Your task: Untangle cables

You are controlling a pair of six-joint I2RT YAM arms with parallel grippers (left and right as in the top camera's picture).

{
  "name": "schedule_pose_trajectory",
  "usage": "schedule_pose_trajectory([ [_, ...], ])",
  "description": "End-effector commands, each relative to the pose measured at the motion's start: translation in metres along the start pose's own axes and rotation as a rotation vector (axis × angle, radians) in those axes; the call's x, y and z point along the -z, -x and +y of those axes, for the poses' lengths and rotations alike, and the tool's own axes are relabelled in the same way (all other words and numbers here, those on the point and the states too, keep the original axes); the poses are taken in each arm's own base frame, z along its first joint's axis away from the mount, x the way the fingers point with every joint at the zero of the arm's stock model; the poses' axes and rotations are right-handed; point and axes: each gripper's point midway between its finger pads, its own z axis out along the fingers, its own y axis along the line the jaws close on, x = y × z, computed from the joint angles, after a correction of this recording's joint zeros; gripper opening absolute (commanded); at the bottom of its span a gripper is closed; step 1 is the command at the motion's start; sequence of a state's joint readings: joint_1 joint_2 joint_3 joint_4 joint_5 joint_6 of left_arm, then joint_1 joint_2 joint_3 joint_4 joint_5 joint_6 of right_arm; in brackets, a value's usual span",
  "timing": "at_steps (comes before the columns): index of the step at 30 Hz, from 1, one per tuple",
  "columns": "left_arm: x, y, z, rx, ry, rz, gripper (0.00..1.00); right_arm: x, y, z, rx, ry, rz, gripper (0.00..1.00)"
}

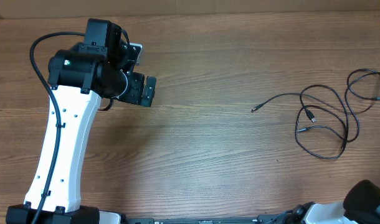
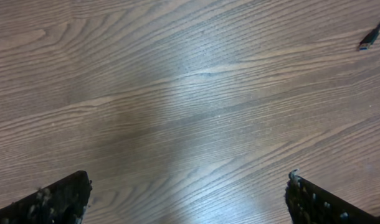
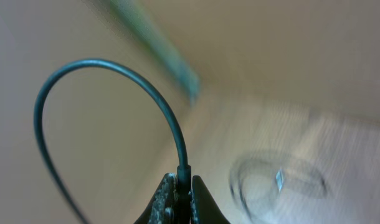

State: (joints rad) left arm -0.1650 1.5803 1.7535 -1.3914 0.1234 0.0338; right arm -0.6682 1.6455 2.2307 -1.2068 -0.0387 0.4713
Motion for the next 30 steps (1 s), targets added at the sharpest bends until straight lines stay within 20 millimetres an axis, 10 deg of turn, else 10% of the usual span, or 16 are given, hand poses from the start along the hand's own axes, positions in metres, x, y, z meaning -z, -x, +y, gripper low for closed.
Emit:
schedule_pose_trajectory([
  [1,-0.004,-0.001,-0.001,-0.014,-0.002,0.011,1.00,-0.011,-0.057,0.017,0.219,0.046,0.212,0.05],
  [10,-0.004,-0.001,-0.001,-0.014,-0.002,0.011,1.00,-0.063,-0.157,-0.023,0.285,-0.132,0.598,0.08],
  [13,-0.004,-0.001,-0.001,-0.014,-0.002,0.012,1.00,-0.071,-0.170,-0.029,0.280,-0.148,0.647,0.27],
  [18,-0.004,0.000,-0.001,-0.015,-0.002,0.007,1.00,-0.062,-0.199,0.000,0.321,0.032,0.765,0.54],
  [30,-0.004,0.001,-0.001,-0.015,-0.002,0.004,1.00,-0.032,-0.327,0.060,0.531,0.146,1.008,0.64],
])
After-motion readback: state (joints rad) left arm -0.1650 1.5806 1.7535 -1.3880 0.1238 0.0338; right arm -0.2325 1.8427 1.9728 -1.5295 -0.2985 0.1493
